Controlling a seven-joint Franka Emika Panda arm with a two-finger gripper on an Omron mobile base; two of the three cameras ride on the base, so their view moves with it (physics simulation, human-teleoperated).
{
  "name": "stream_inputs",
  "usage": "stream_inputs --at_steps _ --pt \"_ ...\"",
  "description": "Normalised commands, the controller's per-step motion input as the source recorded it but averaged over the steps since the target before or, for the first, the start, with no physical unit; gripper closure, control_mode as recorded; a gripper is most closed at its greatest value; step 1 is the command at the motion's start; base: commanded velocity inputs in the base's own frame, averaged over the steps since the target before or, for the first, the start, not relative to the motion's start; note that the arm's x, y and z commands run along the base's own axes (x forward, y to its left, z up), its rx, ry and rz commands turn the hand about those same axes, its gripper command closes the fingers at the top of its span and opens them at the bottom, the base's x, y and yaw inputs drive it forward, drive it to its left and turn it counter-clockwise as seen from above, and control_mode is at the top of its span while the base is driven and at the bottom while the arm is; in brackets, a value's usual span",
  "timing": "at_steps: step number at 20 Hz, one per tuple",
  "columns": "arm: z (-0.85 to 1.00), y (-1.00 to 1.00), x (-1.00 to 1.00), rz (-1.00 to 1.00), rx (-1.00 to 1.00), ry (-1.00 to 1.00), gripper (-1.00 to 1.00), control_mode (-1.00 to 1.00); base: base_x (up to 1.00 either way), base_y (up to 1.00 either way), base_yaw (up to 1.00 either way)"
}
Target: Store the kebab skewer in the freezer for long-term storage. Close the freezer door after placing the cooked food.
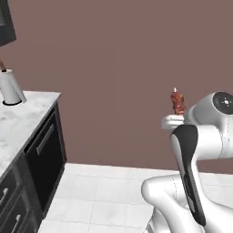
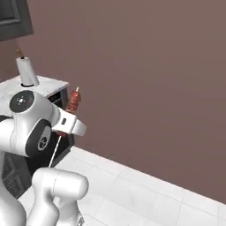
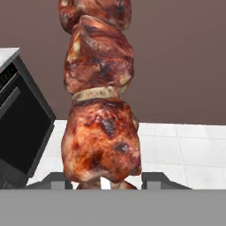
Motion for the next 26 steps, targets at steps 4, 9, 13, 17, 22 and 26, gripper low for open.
stream_inputs --at_steps 4,9,13,17,22,26 --pt "0.0 0.0 0.0 0.0 0.0 0.0 1.0 1.0 -0.09 0.0 -0.87" --pt "0.0 0.0 0.0 0.0 0.0 0.0 1.0 1.0 -0.04 -0.06 -0.84" --pt "0.0 0.0 0.0 0.0 0.0 0.0 1.0 1.0 -0.01 -0.19 -0.78" --pt "0.0 0.0 0.0 0.0 0.0 0.0 1.0 1.0 -0.06 -0.24 -0.81" --pt "0.0 0.0 0.0 0.0 0.0 0.0 1.0 1.0 -0.01 -0.18 -0.81" --pt "0.0 0.0 0.0 0.0 0.0 0.0 1.0 1.0 0.0 -0.21 -0.8"
